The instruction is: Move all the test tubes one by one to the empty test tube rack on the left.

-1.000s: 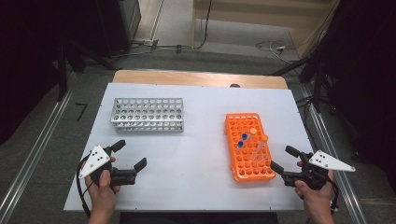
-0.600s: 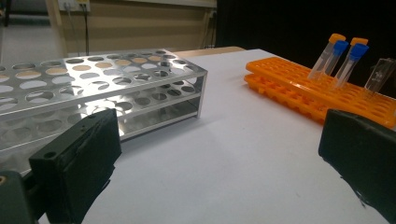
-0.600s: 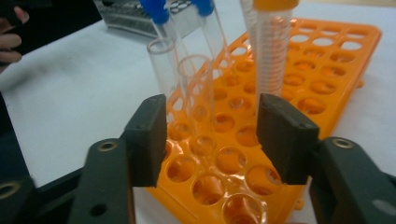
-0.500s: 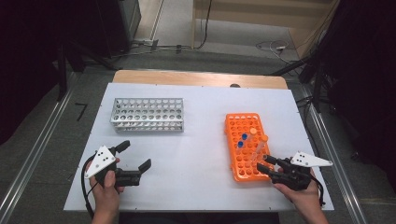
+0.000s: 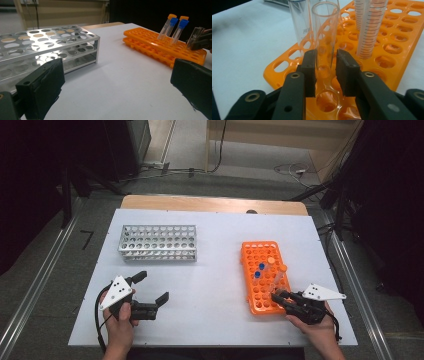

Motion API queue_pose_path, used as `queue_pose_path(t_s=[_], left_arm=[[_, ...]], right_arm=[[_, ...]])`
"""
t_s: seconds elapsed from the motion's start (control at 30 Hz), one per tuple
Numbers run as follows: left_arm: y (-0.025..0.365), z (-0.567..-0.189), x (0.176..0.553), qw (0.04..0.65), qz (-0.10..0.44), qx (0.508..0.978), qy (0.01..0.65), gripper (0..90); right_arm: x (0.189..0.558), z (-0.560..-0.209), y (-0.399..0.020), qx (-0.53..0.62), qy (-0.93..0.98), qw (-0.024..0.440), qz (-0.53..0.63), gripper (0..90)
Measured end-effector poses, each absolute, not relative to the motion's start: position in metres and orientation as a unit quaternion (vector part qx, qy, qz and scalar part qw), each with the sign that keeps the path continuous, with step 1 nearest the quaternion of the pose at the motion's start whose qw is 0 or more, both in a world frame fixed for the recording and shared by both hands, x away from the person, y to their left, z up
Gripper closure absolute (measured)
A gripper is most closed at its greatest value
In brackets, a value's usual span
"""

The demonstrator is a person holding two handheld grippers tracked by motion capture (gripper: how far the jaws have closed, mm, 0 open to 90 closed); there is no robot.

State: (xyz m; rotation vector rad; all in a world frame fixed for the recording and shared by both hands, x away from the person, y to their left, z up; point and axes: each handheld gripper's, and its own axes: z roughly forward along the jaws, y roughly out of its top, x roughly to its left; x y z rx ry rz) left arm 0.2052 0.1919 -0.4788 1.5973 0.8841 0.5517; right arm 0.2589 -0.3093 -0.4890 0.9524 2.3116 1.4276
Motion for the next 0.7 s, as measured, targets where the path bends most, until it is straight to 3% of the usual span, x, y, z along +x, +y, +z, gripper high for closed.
queue_pose_path(t_s=[0.7], left_arm=[[0.179,-0.476,0.202,0.58,0.225,0.692,0.367,0.0]], right_arm=[[0.255,-0.479,-0.303,0.326,0.791,0.159,0.492,73.6]])
